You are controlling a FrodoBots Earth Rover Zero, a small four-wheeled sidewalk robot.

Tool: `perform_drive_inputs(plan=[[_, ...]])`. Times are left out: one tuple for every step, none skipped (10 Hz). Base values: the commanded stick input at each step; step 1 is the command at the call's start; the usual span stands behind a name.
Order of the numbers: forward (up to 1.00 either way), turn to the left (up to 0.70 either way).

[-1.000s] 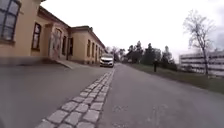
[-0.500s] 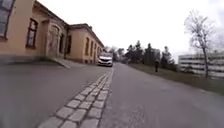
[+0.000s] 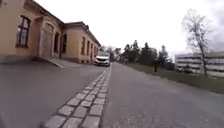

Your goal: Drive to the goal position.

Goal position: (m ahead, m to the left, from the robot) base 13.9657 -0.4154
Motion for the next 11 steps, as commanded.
perform_drive_inputs(plan=[[1.0,0.0],[1.0,0.0],[1.0,0.0],[1.0,0.0],[1.0,0.0],[1.0,0.0],[1.0,0.0],[1.0,0.0],[1.0,0.0],[1.0,0.0],[1.0,0.0]])
